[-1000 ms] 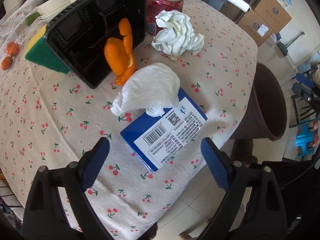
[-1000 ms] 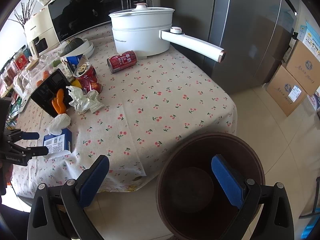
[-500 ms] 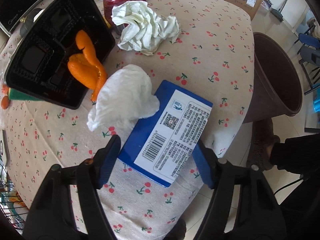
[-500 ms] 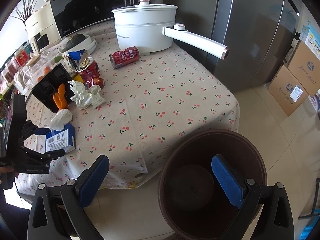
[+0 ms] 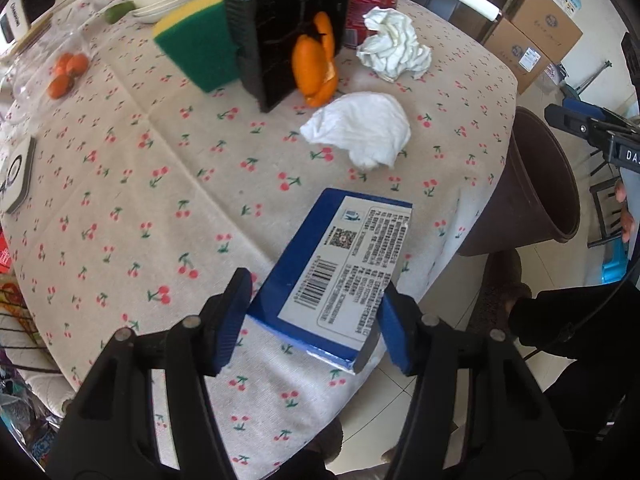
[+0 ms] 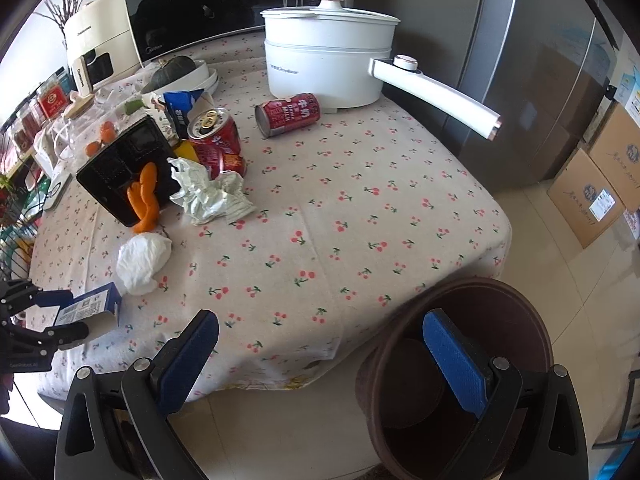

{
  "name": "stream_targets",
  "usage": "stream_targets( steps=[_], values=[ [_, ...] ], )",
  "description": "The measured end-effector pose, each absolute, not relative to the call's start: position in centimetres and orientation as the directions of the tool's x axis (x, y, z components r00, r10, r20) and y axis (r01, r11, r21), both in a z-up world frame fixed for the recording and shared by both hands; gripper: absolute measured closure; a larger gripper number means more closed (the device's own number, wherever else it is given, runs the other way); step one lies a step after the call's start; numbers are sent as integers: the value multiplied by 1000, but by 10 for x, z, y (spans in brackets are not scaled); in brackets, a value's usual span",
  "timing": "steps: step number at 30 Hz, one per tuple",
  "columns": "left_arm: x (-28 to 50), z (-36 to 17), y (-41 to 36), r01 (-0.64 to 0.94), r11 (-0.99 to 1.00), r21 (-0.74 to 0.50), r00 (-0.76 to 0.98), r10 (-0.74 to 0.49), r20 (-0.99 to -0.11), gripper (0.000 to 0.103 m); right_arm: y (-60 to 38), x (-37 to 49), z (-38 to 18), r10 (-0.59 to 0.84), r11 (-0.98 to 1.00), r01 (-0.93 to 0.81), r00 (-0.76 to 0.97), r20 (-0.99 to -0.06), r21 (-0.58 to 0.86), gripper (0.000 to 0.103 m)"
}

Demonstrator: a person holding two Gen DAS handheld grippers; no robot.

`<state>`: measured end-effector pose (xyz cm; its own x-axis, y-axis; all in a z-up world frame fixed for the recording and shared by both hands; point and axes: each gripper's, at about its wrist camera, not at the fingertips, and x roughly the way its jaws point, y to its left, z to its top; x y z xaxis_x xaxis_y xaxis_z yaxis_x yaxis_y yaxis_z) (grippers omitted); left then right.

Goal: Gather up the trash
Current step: 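Grasp the white tissue ball with the right gripper while the left holds the box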

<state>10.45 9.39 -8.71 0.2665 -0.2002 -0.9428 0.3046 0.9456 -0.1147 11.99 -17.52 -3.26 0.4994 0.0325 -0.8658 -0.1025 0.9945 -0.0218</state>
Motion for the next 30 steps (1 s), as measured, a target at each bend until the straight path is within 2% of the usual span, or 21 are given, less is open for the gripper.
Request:
stream_targets(
  steps=[11, 16, 21, 28, 30],
  values=[
    [94, -79, 177, -4, 997, -82, 360, -75, -930, 41, -54, 145, -66, 113, 956, -291, 466, -877, -32, 0],
    [98, -86, 195, -74, 994, -81, 350, -51, -936, 41, -10, 155, -94, 119, 933, -356, 429, -896, -46, 0],
    [100, -92, 207, -104, 988, -118, 327, -78, -942, 41, 11, 168, -113, 105, 937, -346, 407, -907, -47, 2],
    [106, -107, 207, -105, 984, -143, 289, -107, -951, 40, 21, 176, -124, 118, 944, -330, 405, -907, -25, 17],
    [107, -109, 206, -107, 984, -145, 287, -109, -952, 40, 22, 178, -123, 133, 946, -325, 403, -905, -5, 25]
  ],
)
